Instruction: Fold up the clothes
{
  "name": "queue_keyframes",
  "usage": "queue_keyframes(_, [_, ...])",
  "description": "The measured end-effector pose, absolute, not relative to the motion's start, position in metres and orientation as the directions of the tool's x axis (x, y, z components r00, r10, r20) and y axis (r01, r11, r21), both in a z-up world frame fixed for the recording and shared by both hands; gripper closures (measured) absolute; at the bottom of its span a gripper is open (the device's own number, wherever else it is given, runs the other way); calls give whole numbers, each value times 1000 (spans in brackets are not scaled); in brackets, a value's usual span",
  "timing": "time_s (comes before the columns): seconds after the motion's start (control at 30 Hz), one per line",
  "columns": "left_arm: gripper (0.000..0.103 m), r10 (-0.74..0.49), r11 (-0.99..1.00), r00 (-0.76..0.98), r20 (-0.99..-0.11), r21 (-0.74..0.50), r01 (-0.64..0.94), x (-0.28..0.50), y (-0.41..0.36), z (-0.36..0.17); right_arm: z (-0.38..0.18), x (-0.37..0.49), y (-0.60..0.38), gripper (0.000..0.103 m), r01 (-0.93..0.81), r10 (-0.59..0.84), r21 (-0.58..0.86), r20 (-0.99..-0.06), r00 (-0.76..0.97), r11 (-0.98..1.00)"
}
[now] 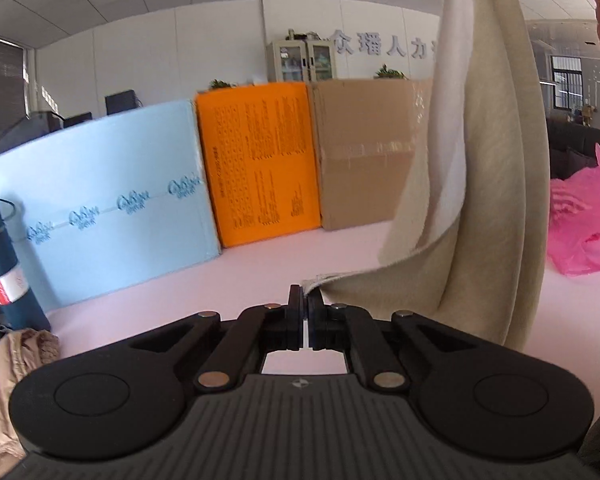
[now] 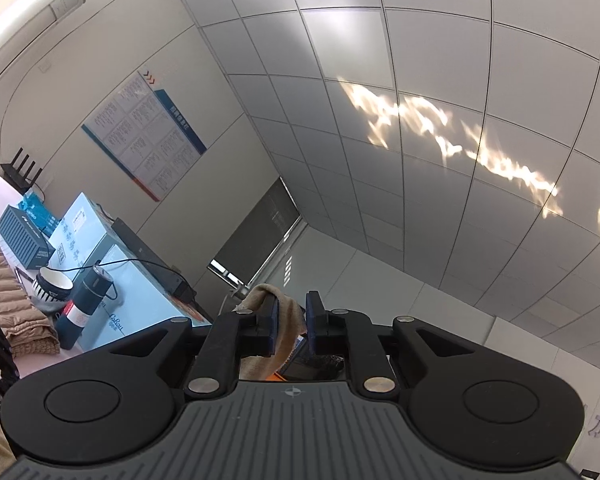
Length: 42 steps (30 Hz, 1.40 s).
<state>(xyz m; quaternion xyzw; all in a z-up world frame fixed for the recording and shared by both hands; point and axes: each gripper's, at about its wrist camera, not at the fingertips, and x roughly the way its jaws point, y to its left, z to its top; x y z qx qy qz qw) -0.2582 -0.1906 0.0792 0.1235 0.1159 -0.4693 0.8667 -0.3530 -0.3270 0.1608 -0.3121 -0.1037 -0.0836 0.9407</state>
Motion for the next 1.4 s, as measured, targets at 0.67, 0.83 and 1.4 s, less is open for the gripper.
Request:
queue_keyframes(0.67, [101, -665, 747, 697, 267, 220, 628, -286, -84, 273, 212, -384, -330, 83, 249, 3, -438, 498, 867, 864])
queue_keyframes(0.83, [101, -657, 751, 750, 81, 166, 640, -230, -118, 235, 181, -336, -359, 83, 229, -75, -409, 360, 930, 883])
queue_keyframes(1.4, [31, -233, 703, 682, -693, 365, 611, 40, -266, -46, -89, -131, -509, 36, 199, -72, 97, -712, 698, 975])
